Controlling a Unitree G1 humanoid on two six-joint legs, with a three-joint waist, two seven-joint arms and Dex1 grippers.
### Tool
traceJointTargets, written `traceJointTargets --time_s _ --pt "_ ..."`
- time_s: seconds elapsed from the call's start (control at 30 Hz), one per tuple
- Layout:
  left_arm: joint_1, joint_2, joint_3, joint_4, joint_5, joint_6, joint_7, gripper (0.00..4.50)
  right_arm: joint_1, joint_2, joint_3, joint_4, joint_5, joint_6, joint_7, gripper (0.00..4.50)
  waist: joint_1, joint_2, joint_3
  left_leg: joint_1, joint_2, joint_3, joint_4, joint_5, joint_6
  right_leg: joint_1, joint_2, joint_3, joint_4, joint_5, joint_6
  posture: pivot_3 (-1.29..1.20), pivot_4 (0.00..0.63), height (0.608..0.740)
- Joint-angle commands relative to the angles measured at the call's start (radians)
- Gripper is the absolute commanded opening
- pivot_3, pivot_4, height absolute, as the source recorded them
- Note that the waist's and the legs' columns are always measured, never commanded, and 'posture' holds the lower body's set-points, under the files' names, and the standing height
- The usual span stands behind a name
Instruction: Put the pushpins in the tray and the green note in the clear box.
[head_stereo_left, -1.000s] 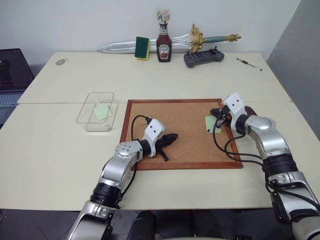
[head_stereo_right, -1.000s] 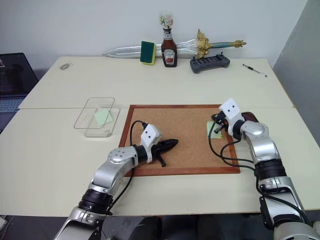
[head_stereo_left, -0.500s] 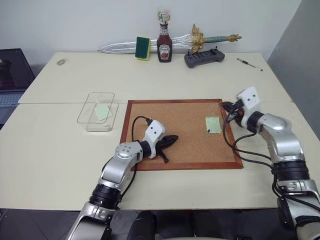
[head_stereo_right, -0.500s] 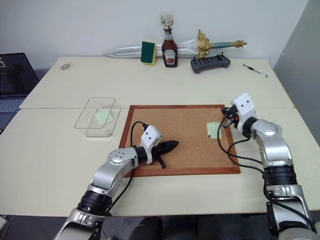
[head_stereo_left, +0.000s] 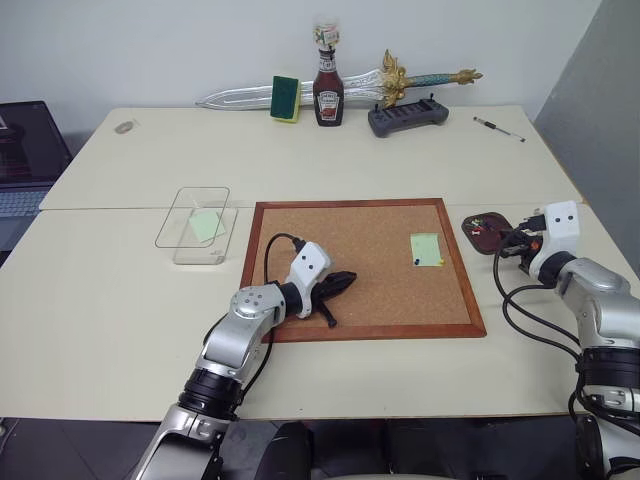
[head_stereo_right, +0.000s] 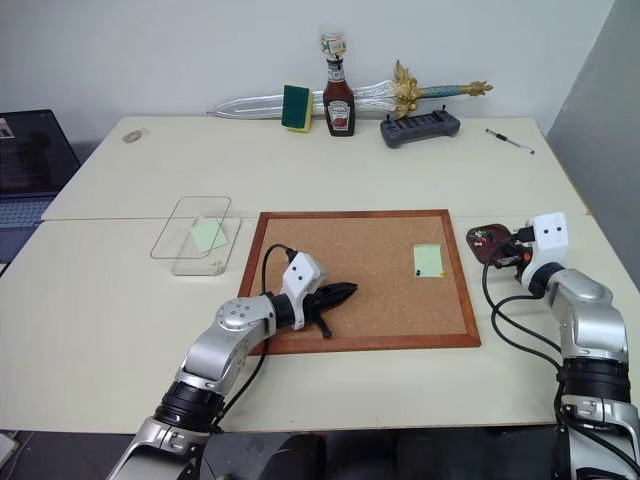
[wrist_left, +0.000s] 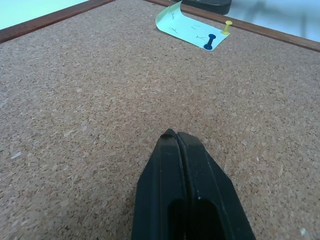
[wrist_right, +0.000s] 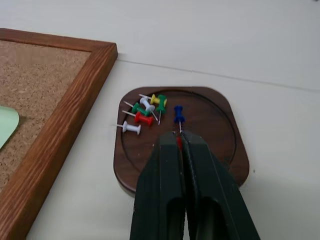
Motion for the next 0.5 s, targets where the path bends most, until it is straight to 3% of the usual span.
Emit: traceJointTargets --time_s 0.03,0.33,0.5 --pt "0.009 0.004 -0.030 0.025 0.013 0.007 -0.019 0.00 -0.011 -0.013 -0.016 0.000 0.010 -0.022 -0.004 0.47 0.001 0.000 0.000 0.000 0.000 0.000 0.000 0.000 0.000 0.000 0.000 0.000 0.000 0.000 0.000 0.00 0.150 0.740" --pt "0.007 0.007 -0.033 0.034 0.012 0.001 -0.022 0.00 -0.045 -0.001 -0.018 0.047 0.012 -0.081 -0.022 2.30 0.002 0.000 0.000 0.000 0.000 0.000 0.000 0.000 0.000 0.000 0.000 0.000 0.000 0.000 0.000 0.00 0.150 0.740" --pt "0.009 0.009 -0.030 0.035 0.013 -0.001 -0.023 0.00 -0.010 -0.009 -0.026 -0.060 0.058 -0.109 0.027 3.48 0.002 0.000 0.000 0.000 0.000 0.000 0.000 0.000 0.000 0.000 0.000 0.000 0.000 0.000 0.000 0.00 0.150 0.740"
